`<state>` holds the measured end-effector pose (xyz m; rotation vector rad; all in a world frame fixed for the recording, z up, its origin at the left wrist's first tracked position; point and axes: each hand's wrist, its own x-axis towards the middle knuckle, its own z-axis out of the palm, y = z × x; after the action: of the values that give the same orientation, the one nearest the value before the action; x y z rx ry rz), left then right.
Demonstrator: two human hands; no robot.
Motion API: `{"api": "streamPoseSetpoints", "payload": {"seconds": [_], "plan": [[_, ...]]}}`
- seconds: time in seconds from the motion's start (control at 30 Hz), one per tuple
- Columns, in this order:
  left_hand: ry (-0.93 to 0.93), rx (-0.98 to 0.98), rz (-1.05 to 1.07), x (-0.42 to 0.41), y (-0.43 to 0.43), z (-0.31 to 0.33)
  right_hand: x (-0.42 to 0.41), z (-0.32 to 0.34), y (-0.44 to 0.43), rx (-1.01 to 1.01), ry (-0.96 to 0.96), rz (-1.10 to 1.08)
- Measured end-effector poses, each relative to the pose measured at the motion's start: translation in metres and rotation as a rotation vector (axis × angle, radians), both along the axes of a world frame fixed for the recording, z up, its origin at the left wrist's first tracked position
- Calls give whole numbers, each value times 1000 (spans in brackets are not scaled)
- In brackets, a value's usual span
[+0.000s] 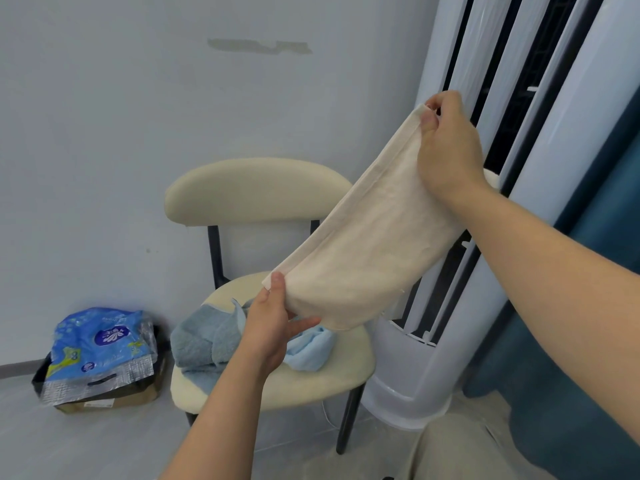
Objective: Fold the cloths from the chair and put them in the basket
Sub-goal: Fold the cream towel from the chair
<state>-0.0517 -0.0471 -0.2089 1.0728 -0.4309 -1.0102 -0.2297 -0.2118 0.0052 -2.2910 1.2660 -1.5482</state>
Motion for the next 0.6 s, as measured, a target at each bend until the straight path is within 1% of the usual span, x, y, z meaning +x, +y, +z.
{"api": "streamPoseSetpoints", "payload": {"seconds": [0.07, 0.2, 0.27, 0.33, 0.43, 0.53, 0.6], "plan": [[-23, 13, 2, -1, -1, -2, 3, 2, 2, -4, 13, 8], [-185, -60, -30, 2, 0, -2, 8, 8, 5, -28, 41, -3], [-327, 4, -87, 7, 1, -4, 10, 10, 6, -10, 51, -8], [-423, 123, -134, 11, 0, -11, 14, 13, 9, 20, 68, -20], [-408, 193, -92, 8, -1, -18, 17, 17, 12, 61, 143, -60], [-299, 148, -75, 6, -3, -19, 18, 20, 11, 126, 282, -143], [-216, 162, -75, 9, -5, -21, 18, 20, 6, 166, 367, -213]]}}
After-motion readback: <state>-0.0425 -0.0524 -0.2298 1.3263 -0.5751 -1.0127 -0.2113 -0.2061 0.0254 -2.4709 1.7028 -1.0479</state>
